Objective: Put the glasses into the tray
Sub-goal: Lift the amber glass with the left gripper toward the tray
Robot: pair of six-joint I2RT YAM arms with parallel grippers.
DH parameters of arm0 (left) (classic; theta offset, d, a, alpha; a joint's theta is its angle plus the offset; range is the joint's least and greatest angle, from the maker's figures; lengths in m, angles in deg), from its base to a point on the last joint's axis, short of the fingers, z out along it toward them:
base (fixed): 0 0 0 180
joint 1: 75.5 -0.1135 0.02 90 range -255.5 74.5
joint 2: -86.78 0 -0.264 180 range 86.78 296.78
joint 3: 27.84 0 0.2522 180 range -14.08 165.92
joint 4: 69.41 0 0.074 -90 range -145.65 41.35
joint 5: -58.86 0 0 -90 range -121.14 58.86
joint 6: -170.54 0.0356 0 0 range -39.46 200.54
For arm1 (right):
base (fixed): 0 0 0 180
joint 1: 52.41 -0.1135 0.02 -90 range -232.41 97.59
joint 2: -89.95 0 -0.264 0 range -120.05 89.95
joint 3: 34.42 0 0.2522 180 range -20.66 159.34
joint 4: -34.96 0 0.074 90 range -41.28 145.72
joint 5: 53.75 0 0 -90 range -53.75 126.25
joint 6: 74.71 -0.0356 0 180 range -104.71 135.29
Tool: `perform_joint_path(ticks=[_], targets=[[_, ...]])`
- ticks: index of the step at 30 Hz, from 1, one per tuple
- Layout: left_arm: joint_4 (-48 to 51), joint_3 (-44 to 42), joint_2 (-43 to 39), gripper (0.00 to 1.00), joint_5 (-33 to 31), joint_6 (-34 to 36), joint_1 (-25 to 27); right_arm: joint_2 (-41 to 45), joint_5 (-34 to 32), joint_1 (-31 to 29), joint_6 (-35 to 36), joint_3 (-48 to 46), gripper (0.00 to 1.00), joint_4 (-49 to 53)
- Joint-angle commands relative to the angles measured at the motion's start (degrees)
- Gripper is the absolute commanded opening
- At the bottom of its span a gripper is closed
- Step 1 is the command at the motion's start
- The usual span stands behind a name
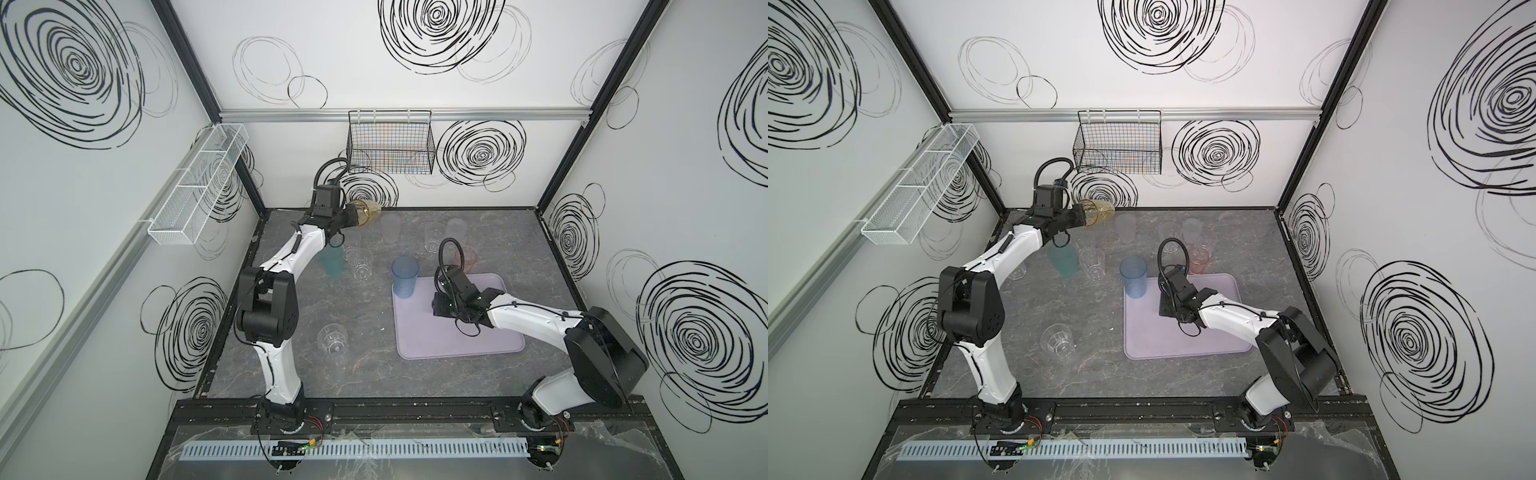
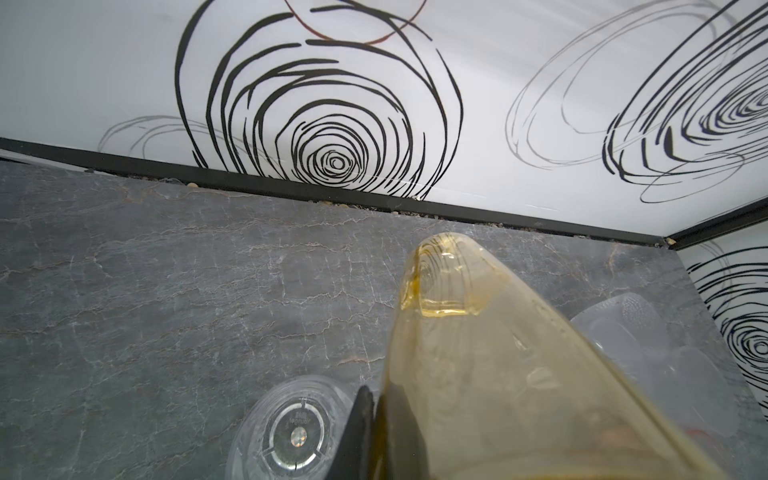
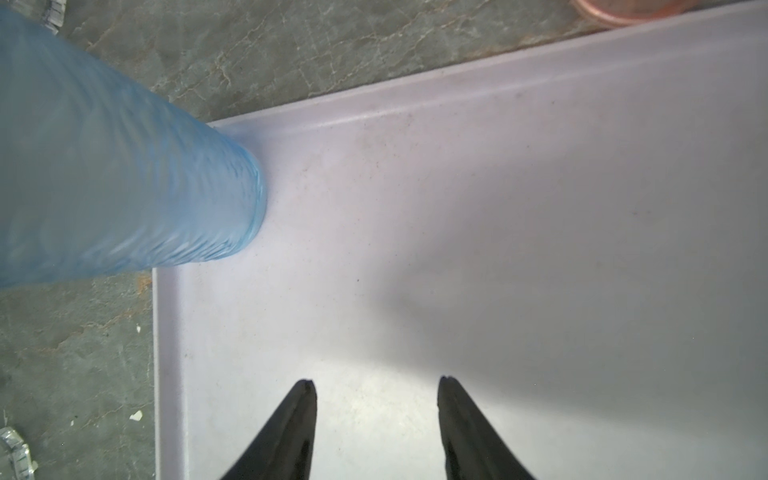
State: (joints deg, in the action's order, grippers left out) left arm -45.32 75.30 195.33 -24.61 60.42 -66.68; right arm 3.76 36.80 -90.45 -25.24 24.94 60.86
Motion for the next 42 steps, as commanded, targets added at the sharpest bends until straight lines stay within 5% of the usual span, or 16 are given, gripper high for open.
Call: perform_joint_path(ticks=[1, 19, 34, 42], targets=[[-4.83, -3.71, -3.46, 0.0, 1.48, -1.6, -0.47, 0.02, -2.31, -0.54, -0.03, 1.25, 0.52, 1.22], [-5.17, -17.07, -16.96, 0.0, 3.81, -2.11, 0.3, 1.1, -1.68, -1.35, -1.21, 0.1, 0.52, -0.33], [13.85, -18.96, -31.25, 0.0, -3.21, 4.35, 5.66, 10.08, -1.36, -1.84, -6.62, -5.65, 0.52, -0.38], [25.4, -18.81, -36.68, 0.0, -6.39, 7.13, 10.47, 11.03, -2.18, -1.87, -2.45, -4.8, 0.53, 1.63]])
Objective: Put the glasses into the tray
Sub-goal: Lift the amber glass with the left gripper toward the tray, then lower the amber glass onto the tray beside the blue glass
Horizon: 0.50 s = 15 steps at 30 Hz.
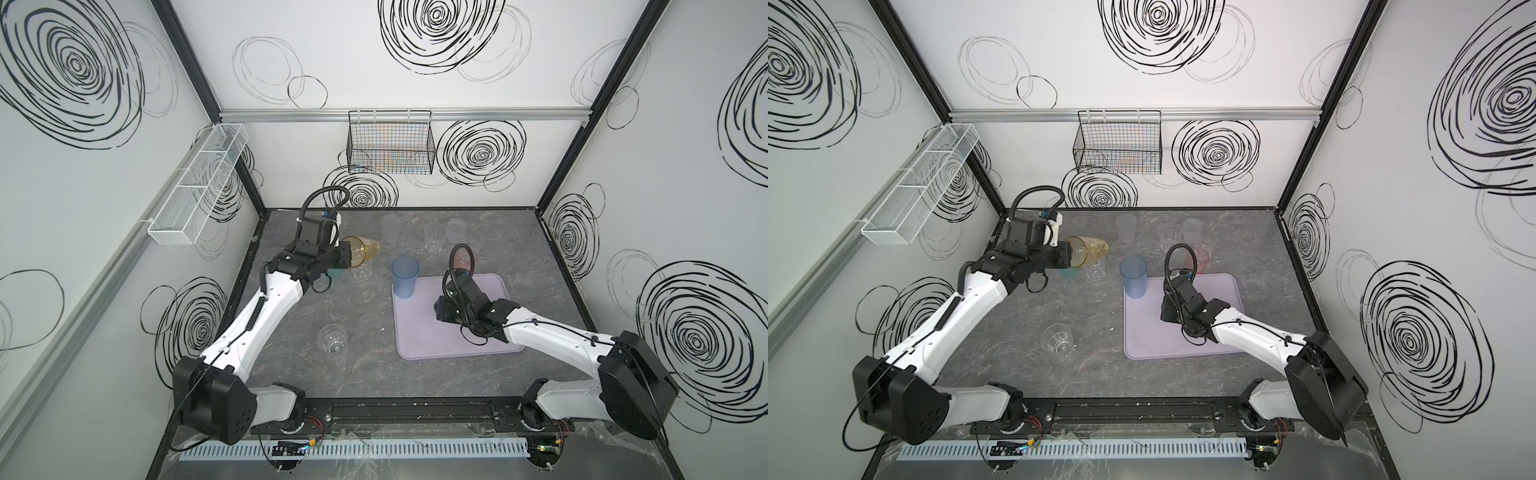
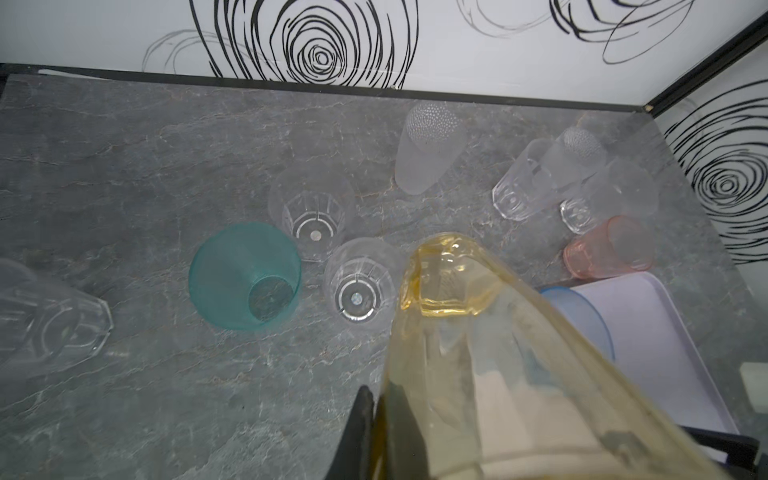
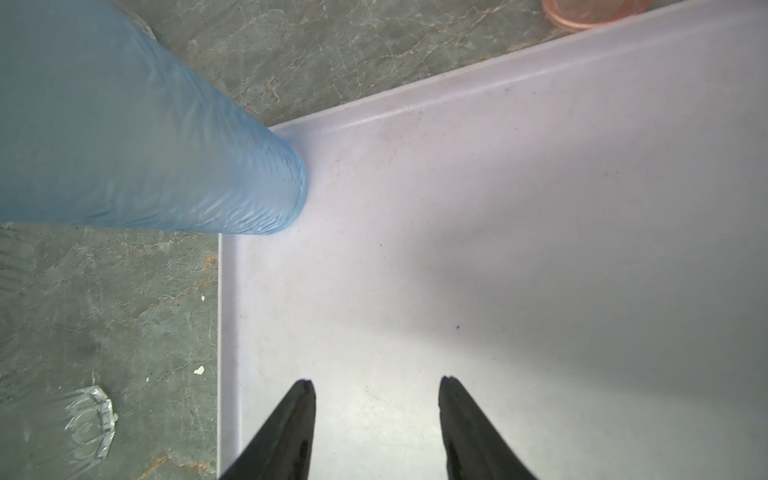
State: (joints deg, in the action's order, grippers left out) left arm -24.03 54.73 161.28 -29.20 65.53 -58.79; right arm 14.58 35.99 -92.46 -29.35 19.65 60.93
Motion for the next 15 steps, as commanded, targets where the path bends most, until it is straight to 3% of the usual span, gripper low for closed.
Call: perform_joint_path(ticks=[1, 7, 15], targets=[[5.6, 1.69, -2.81, 0.0, -2.95, 2.46, 4.04, -0.24, -1.51, 0.39, 2.12, 0.93, 0.53, 2.03], [11.37, -0.2, -4.87, 0.0, -7.05, 1.85, 11.23, 0.81, -0.64, 0.79, 3.48, 0.94, 0.53, 2.1], [15.67, -2.92, -7.05, 0.0, -7.26, 1.26, 16.24, 4.93, 0.07, 0.52, 1.39, -2.58, 0.53, 1.31]])
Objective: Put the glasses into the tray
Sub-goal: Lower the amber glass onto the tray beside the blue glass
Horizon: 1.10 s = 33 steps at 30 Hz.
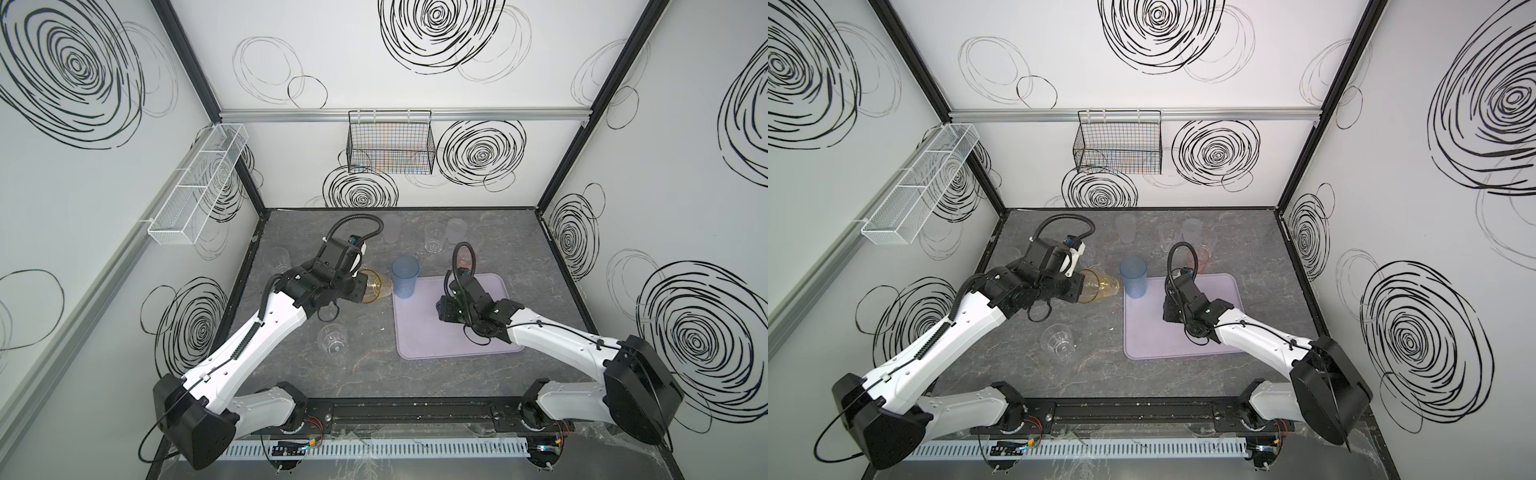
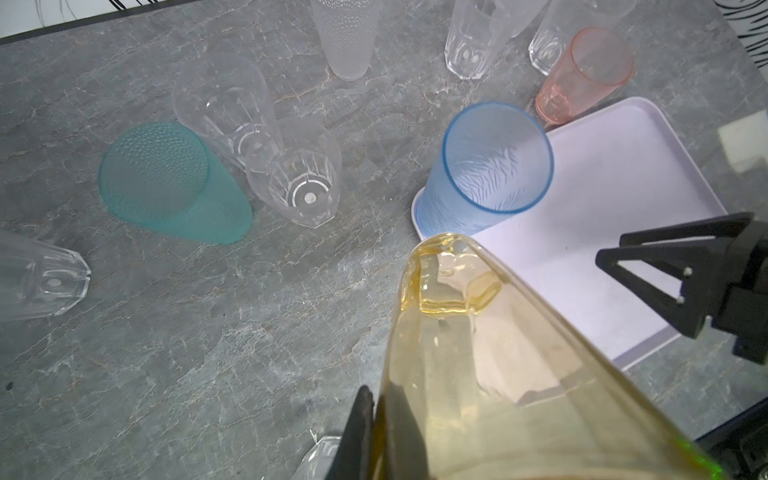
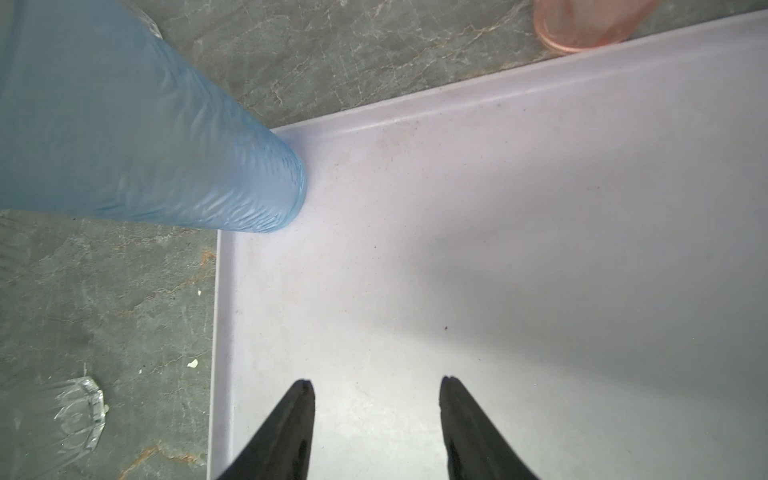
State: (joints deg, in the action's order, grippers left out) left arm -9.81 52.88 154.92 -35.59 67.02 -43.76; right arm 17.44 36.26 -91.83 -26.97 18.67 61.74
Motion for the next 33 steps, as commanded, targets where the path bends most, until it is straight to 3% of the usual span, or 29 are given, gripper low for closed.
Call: perform_joint_path(ticks=[1, 10, 17, 33], targets=[[1.89, -1.15, -0.2, 0.0, -0.63, -0.24, 2.04, 2.5, -0.25, -0.13, -1.12, -2.04, 0.53, 0.51], [1.98, 2.73, 9.13, 0.0, -2.22, 0.46, 9.81, 2.6, -0.1, 0.03, -1.08, -2.91, 0.53, 0.06], [2.56, 8.44, 18.74, 0.0, -2.5, 4.28, 10.86, 0.13, 1.63, 0.04, -1.03, -2.98, 0.53, -1.5], [2.71, 16.07, 31.61, 0.01, -2.74, 8.72, 11.93, -3.05, 3.05, 0.13, -1.44, -4.08, 0.53, -3.86]])
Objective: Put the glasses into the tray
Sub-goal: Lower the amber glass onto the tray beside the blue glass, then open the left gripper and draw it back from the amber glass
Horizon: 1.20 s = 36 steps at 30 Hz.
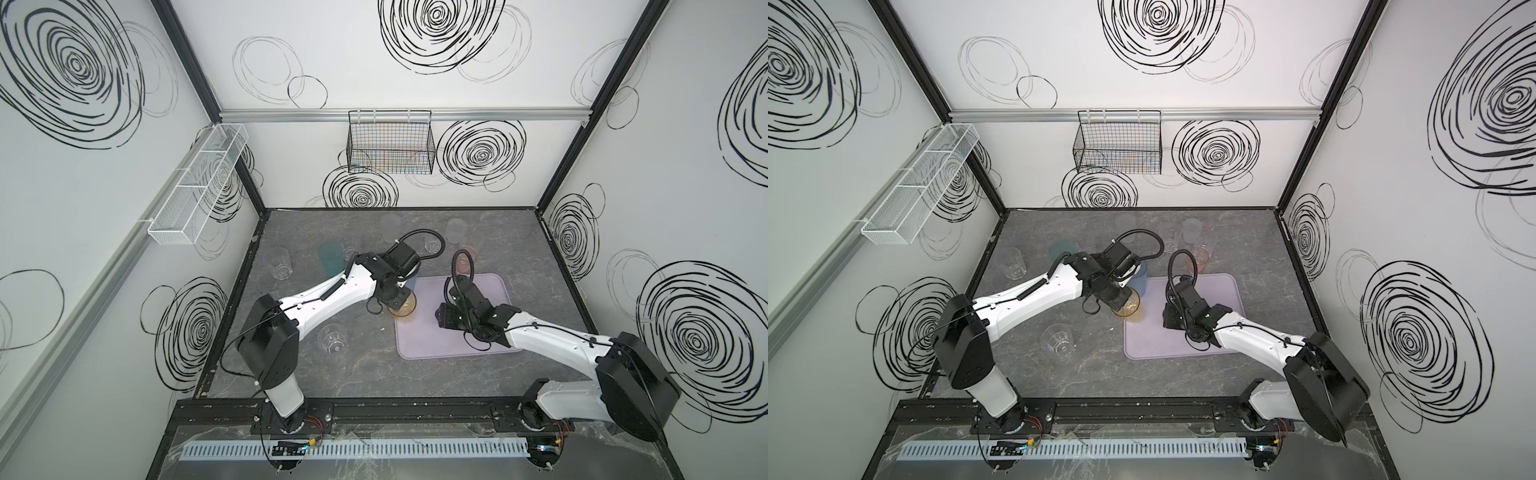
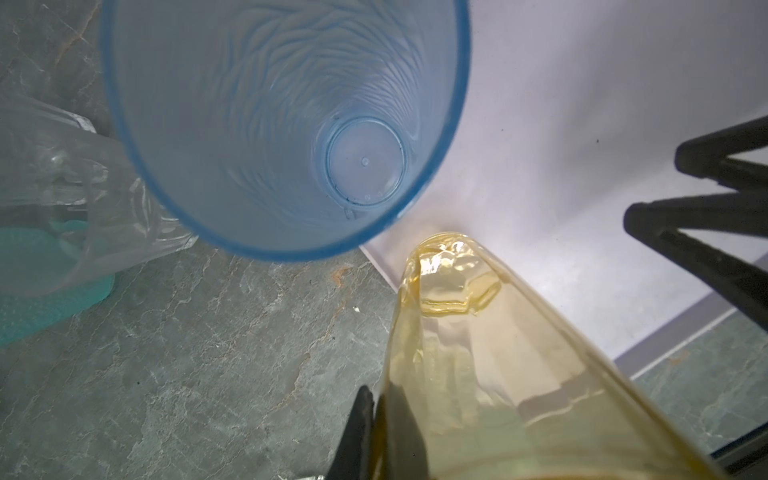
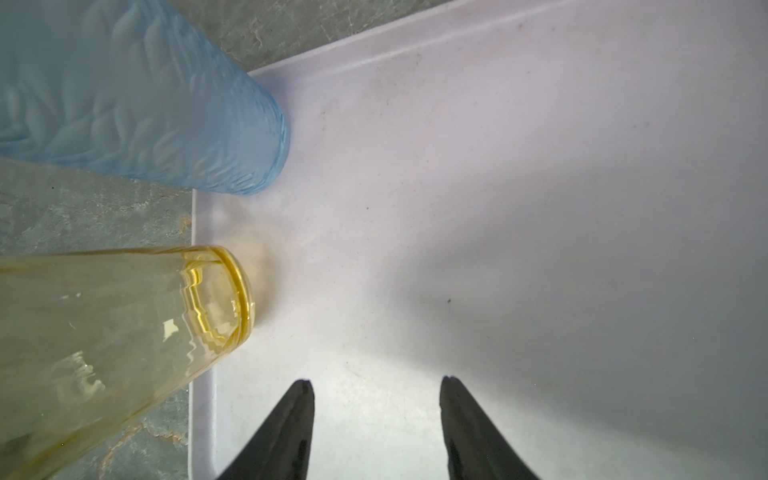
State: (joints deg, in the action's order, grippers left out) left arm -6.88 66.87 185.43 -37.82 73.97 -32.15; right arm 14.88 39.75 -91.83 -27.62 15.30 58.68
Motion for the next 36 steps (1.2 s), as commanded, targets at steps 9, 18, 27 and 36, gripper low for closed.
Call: perform_joint_path(ticks=[9, 18, 27, 36], targets=[[2.33, 6.78, 4.88, 0.17, -1.4, 2.97, 0.24, -2.41, 0.38, 0.31, -0.67, 0.0, 0.53, -1.76], [2.54, 8.79, 4.14, 0.3, -0.39, 4.1, 0.07, -5.06, 0.53, 0.13, -1.35, 0.95, 0.53, -2.53], [-3.38, 4.73, -0.92, 0.35, 3.65, 3.76, -2.46, -8.12, -0.94, -1.2, -2.59, 4.7, 0.53, -0.89], [-7.43, 1.96, -4.05, 0.35, 6.67, 3.62, -6.11, -11.28, -3.08, -2.42, -4.13, 9.07, 0.53, 1.61]])
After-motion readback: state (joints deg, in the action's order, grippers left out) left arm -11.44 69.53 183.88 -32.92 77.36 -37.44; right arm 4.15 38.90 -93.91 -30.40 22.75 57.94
